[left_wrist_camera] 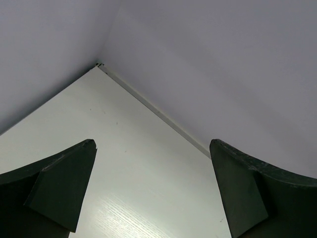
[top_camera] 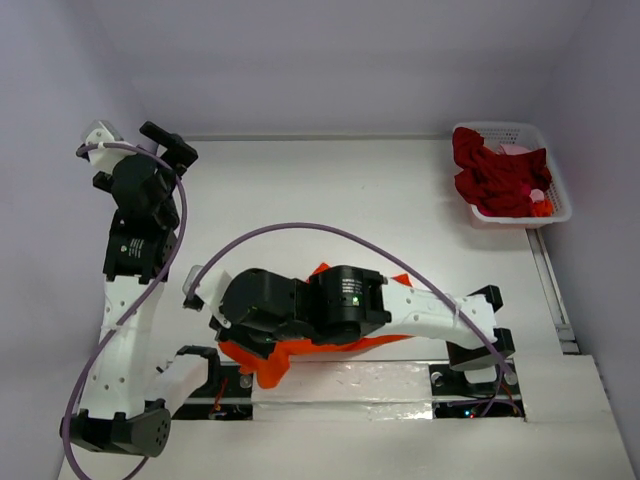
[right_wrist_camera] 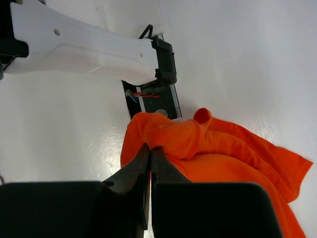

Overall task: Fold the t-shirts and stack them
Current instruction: Move the tshirt to the center of the board

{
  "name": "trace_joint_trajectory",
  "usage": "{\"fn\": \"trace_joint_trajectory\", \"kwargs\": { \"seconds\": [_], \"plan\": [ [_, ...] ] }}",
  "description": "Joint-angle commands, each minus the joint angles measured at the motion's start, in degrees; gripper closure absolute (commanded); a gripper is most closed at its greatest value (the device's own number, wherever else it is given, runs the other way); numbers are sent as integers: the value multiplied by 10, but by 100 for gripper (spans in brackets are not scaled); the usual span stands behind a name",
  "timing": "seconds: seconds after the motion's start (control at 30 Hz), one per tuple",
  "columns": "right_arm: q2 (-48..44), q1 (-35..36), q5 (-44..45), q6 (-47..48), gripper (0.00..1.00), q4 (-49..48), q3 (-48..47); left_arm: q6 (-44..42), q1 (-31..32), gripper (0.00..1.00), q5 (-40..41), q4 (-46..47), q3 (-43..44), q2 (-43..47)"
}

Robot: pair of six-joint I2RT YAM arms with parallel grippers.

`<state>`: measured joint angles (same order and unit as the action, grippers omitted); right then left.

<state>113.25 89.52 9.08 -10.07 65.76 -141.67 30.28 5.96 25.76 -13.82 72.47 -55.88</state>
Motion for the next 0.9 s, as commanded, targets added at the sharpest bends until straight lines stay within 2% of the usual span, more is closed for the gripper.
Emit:
{"fn": "trace_joint_trajectory", "kwargs": {
  "seconds": [0.0, 0.03, 0.17, 0.2, 0.33, 0.4, 0.53, 0.63, 0.87],
  "plan": [
    [-31, 0, 68, 9, 100, -17, 33, 3, -6, 1, 0, 10, 14, 16],
    [-37, -13, 76, 12, 100, -41, 70, 8, -6, 1, -7, 11, 9, 16],
    [-62, -129, 32, -11, 100, -109, 117, 14, -6, 1, -19, 7, 5, 21],
    [-59, -187, 25, -17, 100, -118, 118, 14, -6, 1, -24, 6, 7, 21],
    [1, -303, 25, -27, 100, -93, 40, 14, -6, 1, -35, -2, 28, 16],
    [37, -361, 18, -21, 100, -77, -33, 17, -6, 1, -42, -2, 33, 14],
    [43, -455, -20, -29, 100, -104, -23, 28, -6, 1, -64, 1, 22, 14],
    [67, -507, -54, -30, 100, -109, -8, 35, -6, 1, -80, 6, 8, 19],
    [108, -559, 41, -32, 100, -114, 13, 31, 12, 1, -89, -3, -20, 36]
  ]
}}
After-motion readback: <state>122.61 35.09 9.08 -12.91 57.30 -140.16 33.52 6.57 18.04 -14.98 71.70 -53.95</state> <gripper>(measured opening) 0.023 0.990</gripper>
